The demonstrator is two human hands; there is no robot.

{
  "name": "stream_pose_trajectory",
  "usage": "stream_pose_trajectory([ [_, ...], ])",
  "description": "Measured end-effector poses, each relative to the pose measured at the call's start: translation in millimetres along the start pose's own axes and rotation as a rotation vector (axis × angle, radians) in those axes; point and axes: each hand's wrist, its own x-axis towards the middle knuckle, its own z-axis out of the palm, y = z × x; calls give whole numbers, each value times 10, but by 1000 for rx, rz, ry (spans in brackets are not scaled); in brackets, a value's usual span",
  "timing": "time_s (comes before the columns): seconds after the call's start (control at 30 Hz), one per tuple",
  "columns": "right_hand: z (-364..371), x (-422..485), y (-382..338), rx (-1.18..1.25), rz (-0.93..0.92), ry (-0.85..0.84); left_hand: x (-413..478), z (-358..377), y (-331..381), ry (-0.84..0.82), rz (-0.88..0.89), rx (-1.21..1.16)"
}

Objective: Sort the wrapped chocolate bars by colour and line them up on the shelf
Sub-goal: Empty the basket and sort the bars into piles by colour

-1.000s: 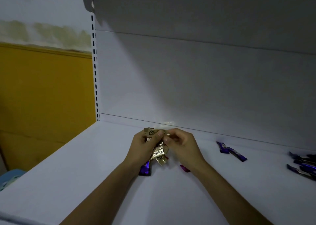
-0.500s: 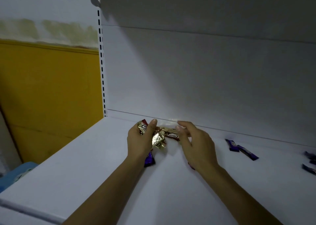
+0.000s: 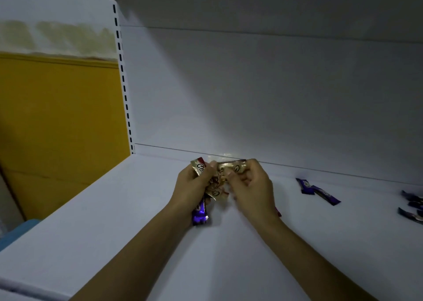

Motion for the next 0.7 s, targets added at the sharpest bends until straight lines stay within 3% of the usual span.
stream_pose_trajectory([
  [0.1, -119, 94, 26, -27, -131, 268, 46, -47, 13, 96, -24, 44],
  [0.17, -212, 165, 48, -160, -204, 326, 78, -92, 27, 143, -48, 48],
  [0.27, -234, 196, 165, -498, -78, 6, 83, -99, 12, 149, -66, 26],
  [0.33, -185, 145, 214, -592, -69, -168, 82, -90, -8, 163, -61, 23],
  [0.47, -116, 13, 4, -372, -264, -74, 125, -125, -22, 241, -25, -27],
  [0.6, 13, -226, -187, -109, -14, -333, 175, -183, 5, 325, -107, -283],
  [0.7, 161, -315, -226, 6, 4, -428, 177, -188, 24, 286, -98, -344],
])
